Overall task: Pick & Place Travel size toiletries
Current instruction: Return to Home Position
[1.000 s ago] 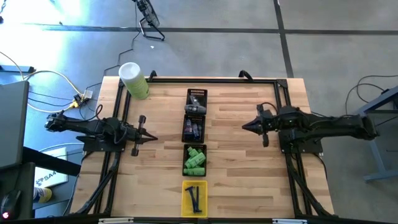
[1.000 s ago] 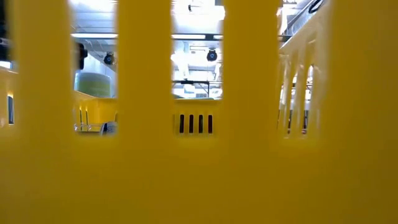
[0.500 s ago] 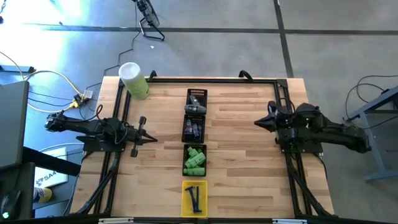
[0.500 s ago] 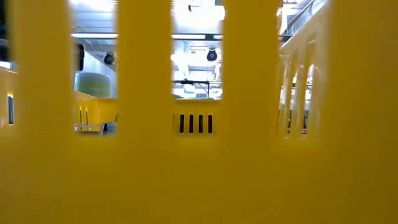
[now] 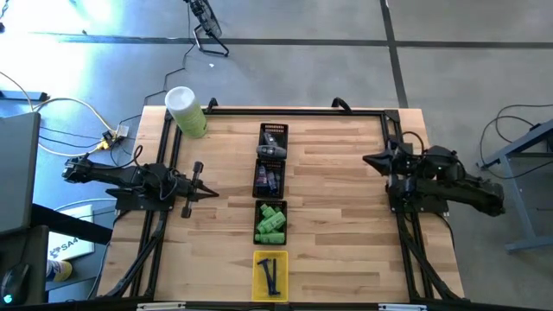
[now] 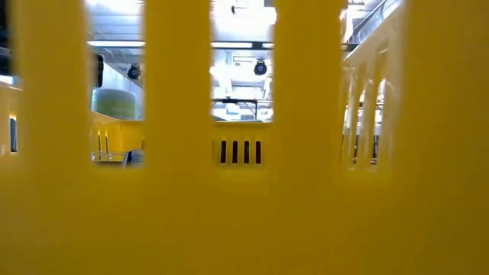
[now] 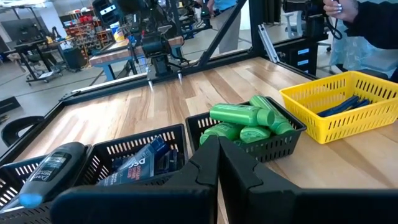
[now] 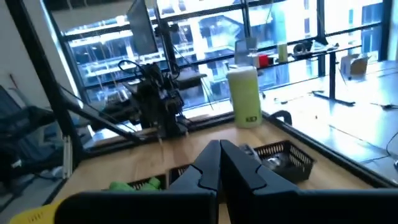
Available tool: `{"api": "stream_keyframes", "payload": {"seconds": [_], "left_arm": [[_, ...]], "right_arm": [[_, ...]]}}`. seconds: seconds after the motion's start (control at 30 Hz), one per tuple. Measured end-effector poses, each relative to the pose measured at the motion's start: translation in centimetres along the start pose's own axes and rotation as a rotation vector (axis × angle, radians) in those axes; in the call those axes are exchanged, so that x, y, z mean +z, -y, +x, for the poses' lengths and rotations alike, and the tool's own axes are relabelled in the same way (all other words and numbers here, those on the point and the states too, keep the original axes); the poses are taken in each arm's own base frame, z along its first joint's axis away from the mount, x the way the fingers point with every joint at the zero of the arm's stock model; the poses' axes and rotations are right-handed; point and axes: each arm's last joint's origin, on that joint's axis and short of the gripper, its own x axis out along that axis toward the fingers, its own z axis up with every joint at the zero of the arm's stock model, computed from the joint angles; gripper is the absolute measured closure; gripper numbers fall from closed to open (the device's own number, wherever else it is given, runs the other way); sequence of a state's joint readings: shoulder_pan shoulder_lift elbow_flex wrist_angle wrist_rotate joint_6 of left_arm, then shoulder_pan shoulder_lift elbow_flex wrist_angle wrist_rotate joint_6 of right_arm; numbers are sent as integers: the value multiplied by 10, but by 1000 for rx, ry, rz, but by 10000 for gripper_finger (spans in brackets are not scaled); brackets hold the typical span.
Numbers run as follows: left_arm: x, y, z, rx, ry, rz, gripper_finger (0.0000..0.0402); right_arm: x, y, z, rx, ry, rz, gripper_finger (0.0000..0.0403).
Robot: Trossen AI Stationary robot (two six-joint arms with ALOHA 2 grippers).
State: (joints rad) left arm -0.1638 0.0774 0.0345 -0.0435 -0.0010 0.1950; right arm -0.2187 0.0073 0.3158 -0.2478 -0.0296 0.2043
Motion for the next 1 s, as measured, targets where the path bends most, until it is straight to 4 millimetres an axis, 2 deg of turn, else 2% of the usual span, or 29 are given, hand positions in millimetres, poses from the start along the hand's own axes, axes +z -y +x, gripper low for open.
{"api": "stream_keyframes", "payload": {"seconds": [0.2, 0.47, 0.73, 1.0], "left_arm": [[0, 0, 0, 0, 0, 0, 401], [0, 0, 0, -3, 0, 1, 401], [0, 0, 0, -2, 0, -20, 401], [0, 0, 0, -2, 0, -25, 401]], "right_arm": [[-4, 1, 0, -10, -34, 11, 401], [-35, 8, 14, -11, -39, 58, 401], [-49, 11, 20, -3, -11, 55, 401], [-73, 16, 25, -7, -23, 54, 401]]}}
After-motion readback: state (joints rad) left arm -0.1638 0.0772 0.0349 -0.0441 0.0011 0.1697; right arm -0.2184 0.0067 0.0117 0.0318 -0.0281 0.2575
